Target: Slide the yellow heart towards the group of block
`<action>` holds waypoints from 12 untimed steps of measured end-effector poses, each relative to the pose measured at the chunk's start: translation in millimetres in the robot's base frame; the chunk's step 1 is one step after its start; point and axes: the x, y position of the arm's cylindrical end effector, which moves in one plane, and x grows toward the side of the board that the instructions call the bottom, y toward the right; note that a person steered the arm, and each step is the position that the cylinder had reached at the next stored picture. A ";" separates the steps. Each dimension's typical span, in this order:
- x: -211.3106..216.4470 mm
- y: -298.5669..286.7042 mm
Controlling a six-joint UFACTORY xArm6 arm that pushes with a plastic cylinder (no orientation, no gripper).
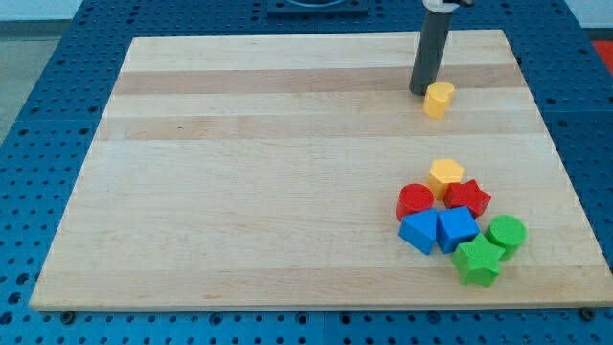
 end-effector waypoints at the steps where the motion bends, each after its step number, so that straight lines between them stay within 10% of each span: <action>1: 1.4 3.8; 12: 7.6 34.7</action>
